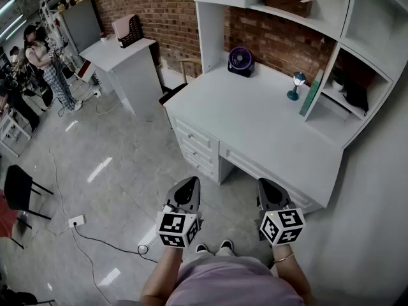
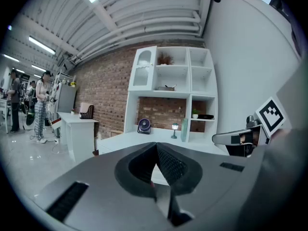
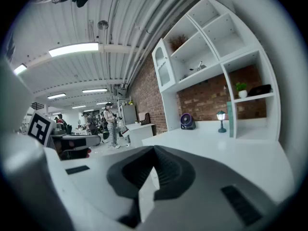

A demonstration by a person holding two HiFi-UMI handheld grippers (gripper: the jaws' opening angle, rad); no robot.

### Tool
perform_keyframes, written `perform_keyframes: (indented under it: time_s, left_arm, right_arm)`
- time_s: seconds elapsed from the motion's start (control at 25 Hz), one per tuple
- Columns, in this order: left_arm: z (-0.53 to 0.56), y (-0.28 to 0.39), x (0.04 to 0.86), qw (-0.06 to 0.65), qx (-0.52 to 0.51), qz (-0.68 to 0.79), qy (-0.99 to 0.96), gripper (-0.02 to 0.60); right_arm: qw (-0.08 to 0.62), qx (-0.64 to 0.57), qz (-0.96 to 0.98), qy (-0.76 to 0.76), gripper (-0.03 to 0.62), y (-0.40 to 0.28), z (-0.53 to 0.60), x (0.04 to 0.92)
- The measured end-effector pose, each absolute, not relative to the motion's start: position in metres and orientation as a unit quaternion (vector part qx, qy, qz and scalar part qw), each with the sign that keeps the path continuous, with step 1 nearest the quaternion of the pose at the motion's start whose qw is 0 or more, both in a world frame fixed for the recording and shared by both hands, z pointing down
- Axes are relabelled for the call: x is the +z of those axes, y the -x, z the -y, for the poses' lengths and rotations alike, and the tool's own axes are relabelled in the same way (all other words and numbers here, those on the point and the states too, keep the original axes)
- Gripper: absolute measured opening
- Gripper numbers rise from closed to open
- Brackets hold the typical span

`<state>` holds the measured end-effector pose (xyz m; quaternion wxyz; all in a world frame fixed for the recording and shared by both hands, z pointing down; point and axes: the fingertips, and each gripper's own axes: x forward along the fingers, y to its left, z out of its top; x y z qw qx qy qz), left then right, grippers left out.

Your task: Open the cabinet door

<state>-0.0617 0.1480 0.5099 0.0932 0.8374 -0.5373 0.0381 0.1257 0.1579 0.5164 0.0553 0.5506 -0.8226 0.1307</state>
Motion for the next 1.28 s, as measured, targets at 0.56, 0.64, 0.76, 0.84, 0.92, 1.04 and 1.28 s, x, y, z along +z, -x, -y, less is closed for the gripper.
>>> perform_keyframes:
  time_s: [0.56,0.64,0.76,0.84,0.92,1.04,1.28]
  left_arm:
    - [-0.147,0.043,0.512,0.095,0.033,0.543,-0.833,0.000]
    - [-0.145,0.041,0.510,0.095,0.031,0.546,-0.832,0.002]
    - [-0.142,0.041,0.508,0.098,0.024,0.549,-0.830,0.033]
    - [-0.140,0.040,0.507,0.099,0.022,0.551,-0.828,0.078]
    - [-0.139,0.038,0.507,0.098,0.022,0.552,-0.828,0.095]
    - [-0.134,0.036,0.506,0.098,0.022,0.552,-0.828,0.103]
    - [-0.113,0.033,0.502,0.099,0.023,0.546,-0.831,0.138]
  right_arm:
    - [0.043,0.124,0.831,-0.541,0.003,-0.140,-0.155,0.518]
    - [0.038,0.118,0.831,-0.543,0.003,-0.144,-0.153,0.514]
    - [0.037,0.114,0.830,-0.544,0.012,-0.147,-0.150,0.513]
    - [0.036,0.115,0.833,-0.540,0.036,-0.148,-0.148,0.513]
    - [0.032,0.122,0.837,-0.533,0.052,-0.149,-0.146,0.513]
    - [0.024,0.130,0.838,-0.530,0.071,-0.151,-0.139,0.511]
    - [0.025,0.132,0.841,-0.524,0.123,-0.150,-0.119,0.507]
